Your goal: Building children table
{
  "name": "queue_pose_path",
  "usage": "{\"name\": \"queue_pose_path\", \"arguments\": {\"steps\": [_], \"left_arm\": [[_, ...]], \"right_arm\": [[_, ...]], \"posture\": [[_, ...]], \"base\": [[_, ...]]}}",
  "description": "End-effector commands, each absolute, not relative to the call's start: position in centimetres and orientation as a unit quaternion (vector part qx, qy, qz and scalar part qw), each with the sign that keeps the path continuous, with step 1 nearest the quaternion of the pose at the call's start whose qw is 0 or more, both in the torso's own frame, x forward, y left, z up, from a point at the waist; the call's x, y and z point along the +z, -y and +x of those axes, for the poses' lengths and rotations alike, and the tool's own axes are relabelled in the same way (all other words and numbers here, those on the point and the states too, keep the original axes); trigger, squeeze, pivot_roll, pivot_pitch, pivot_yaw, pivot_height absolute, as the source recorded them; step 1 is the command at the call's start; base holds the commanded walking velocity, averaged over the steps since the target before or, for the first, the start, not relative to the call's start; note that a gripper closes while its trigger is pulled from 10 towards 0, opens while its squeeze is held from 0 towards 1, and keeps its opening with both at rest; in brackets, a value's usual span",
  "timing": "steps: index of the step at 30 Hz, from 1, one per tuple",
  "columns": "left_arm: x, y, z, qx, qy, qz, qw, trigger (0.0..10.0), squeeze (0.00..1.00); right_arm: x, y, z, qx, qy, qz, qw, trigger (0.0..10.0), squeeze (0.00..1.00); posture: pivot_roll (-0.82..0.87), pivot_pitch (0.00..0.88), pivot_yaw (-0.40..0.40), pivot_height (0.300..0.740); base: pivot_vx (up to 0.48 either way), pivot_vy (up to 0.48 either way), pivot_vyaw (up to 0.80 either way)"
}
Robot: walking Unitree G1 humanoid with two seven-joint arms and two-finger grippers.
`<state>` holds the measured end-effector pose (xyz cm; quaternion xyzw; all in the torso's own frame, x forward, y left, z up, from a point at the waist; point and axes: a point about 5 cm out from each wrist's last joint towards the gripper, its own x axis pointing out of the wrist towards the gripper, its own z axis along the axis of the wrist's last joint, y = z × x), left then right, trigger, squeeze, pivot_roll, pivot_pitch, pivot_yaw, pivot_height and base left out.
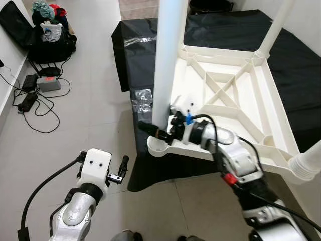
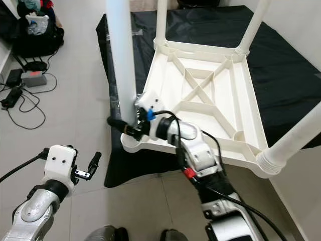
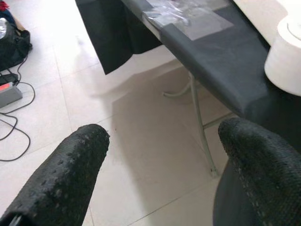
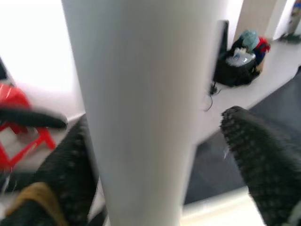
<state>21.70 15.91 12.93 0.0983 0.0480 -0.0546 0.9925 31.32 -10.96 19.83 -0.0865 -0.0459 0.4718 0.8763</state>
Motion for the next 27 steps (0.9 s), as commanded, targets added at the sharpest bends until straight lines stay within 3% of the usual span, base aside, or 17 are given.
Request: {"name": "queue_pose_path", "arguments": {"steps": [1, 5, 8, 11, 12, 13, 14, 18, 21, 24, 25, 26, 27], "left_arm": [[12.5, -15.8, 21.6, -0.058, -0.059, 0.098, 0.992, 10.0, 0.0], [12.4, -15.8, 21.7, -0.059, -0.058, 0.097, 0.992, 10.0, 0.0], [12.3, -15.7, 22.0, -0.061, -0.057, 0.092, 0.992, 10.0, 0.0], [12.3, -15.7, 22.2, -0.062, -0.055, 0.09, 0.992, 10.0, 0.0], [12.3, -15.6, 22.2, -0.062, -0.055, 0.089, 0.993, 10.0, 0.0], [12.3, -15.6, 22.2, -0.062, -0.055, 0.089, 0.993, 10.0, 0.0], [12.3, -15.6, 22.2, -0.063, -0.054, 0.088, 0.993, 10.0, 0.0], [12.3, -15.4, 22.3, -0.063, -0.053, 0.086, 0.993, 10.0, 0.0], [12.3, -15.3, 22.3, -0.063, -0.053, 0.085, 0.993, 10.0, 0.0], [12.3, -15.3, 22.3, -0.062, -0.052, 0.083, 0.993, 10.0, 0.0], [12.3, -15.2, 22.3, -0.062, -0.051, 0.082, 0.993, 10.0, 0.0], [12.3, -15.2, 22.3, -0.062, -0.051, 0.082, 0.993, 10.0, 0.0], [12.3, -15.2, 22.3, -0.061, -0.051, 0.082, 0.993, 10.0, 0.0]], "right_arm": [[19.7, 12.1, 30.5, 0.476, 0.036, -0.077, 0.876, 10.0, 1.0], [19.2, 12.9, 29.8, 0.486, 0.019, -0.085, 0.87, 10.0, 1.0], [17.0, 17.0, 26.1, 0.534, -0.093, -0.171, 0.822, 10.0, 1.0], [16.8, 19.0, 25.9, 0.519, -0.141, -0.251, 0.805, 10.0, 1.0], [16.7, 19.4, 25.9, 0.517, -0.154, -0.272, 0.797, 10.0, 0.08], [16.7, 19.4, 25.9, 0.517, -0.154, -0.272, 0.797, 10.0, 0.08], [16.5, 19.9, 25.8, 0.516, -0.174, -0.302, 0.782, 10.0, 0.0], [16.8, 21.6, 28.0, 0.453, -0.19, -0.394, 0.777, 10.0, 0.0], [17.3, 21.6, 28.8, 0.441, -0.185, -0.395, 0.784, 10.0, 0.0], [17.9, 21.6, 29.1, 0.448, -0.195, -0.411, 0.769, 9.6, 0.0], [18.2, 21.5, 29.3, 0.452, -0.198, -0.423, 0.76, 3.7, 0.0], [18.2, 21.5, 29.3, 0.452, -0.198, -0.423, 0.76, 3.7, 0.0], [18.3, 21.5, 29.4, 0.455, -0.2, -0.428, 0.754, 0.0, 0.0]], "posture": [[0.01, 0.139, -0.011, 0.74], [0.01, 0.138, -0.012, 0.74], [-0.03, 0.131, -0.016, 0.74], [-0.04, 0.131, -0.016, 0.74], [-0.04, 0.131, -0.018, 0.74], [-0.04, 0.131, -0.018, 0.74], [-0.04, 0.131, -0.019, 0.74], [-0.05, 0.134, -0.026, 0.74], [-0.05, 0.135, -0.032, 0.74], [-0.05, 0.137, -0.039, 0.74], [-0.05, 0.138, -0.042, 0.74], [-0.05, 0.138, -0.042, 0.74], [-0.05, 0.138, -0.043, 0.74]], "base": [[0.0, 0.0, 0.0], [0.0, 0.0, 0.0], [0.0, 0.0, 0.0], [0.0, 0.0, 0.0], [0.0, 0.0, 0.0], [0.0, 0.0, 0.0], [0.0, 0.0, 0.0], [0.0, 0.0, 0.0], [0.0, 0.0, 0.0], [0.0, 0.0, 0.0], [0.0, 0.0, 0.0], [0.0, 0.0, 0.0], [0.0, 0.0, 0.0]]}}
